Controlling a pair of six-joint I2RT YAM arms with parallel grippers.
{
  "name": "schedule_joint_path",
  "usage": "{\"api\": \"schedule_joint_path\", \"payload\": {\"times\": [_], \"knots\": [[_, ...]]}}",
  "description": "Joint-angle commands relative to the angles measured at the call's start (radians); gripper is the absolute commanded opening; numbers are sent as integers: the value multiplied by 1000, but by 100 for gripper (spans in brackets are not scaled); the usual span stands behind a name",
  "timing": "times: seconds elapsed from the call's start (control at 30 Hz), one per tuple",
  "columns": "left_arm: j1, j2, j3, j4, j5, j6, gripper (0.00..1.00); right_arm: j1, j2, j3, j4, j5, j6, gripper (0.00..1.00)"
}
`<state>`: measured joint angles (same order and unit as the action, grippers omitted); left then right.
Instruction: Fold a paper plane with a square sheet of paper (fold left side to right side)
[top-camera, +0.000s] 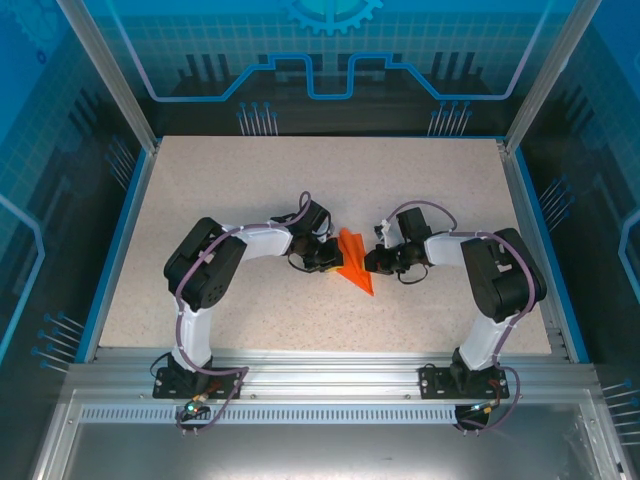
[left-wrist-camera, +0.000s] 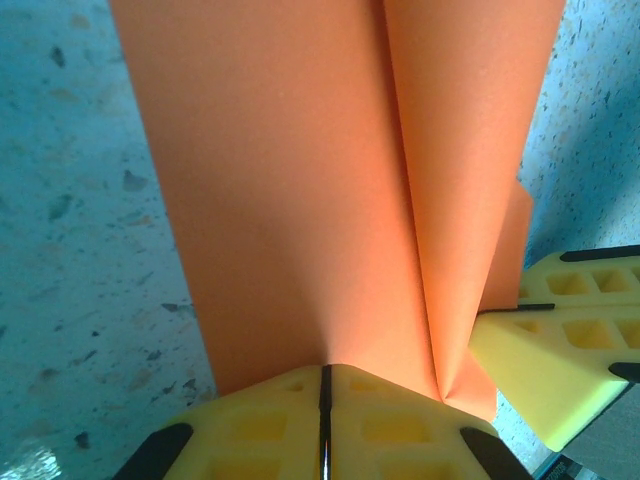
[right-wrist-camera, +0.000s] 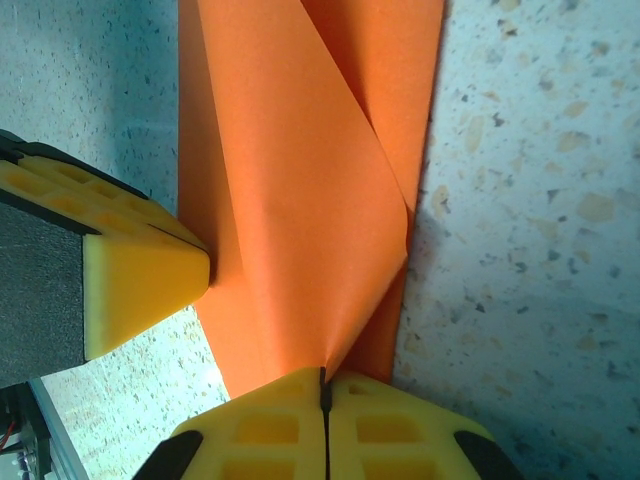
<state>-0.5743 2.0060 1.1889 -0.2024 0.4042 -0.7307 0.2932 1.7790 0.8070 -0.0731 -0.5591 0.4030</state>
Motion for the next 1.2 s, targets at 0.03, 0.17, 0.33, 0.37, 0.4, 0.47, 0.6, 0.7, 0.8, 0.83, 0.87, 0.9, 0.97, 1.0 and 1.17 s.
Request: {"api": "schedule_joint_path", "payload": {"times": [0.03,0.17,0.33,0.37,0.4,0.47,0.6,0.7,0.8,0.83,0.87,0.9,0.97,1.0,1.17], "knots": [[-7,43,5,-43,-62,19,11,-18,21,17,-21,-15,-15,6],[-7,45,3,-44,-65,19,12,-19,4,21,-24,-9,-20,6],[-7,48,2,-43,-65,19,11,-18,-10,30,-39,-7,-28,6],[-6,48,3,-43,-65,19,11,-18,-9,32,-42,-7,-31,6],[-7,48,3,-43,-65,19,11,-17,-7,34,-45,-4,-32,6],[-6,48,3,-43,-66,19,11,-19,1,39,-49,1,-34,6],[-6,46,3,-43,-65,20,11,-20,6,43,-51,11,-32,6],[-7,46,3,-44,-65,19,11,-20,10,46,-62,20,-36,7],[-7,47,3,-45,-67,19,11,-22,12,47,-64,24,-35,7],[-6,48,3,-46,-66,19,11,-24,13,47,-63,24,-35,7],[-6,46,3,-46,-67,19,11,-26,12,47,-60,22,-34,7],[-7,46,3,-46,-67,19,11,-26,10,47,-58,19,-34,7],[-7,46,3,-46,-67,19,11,-28,10,50,-59,19,-34,7],[-6,46,3,-46,-66,20,11,-26,13,53,-63,19,-35,7],[-6,47,4,-46,-67,20,11,-27,40,64,-78,23,-38,7]]}}
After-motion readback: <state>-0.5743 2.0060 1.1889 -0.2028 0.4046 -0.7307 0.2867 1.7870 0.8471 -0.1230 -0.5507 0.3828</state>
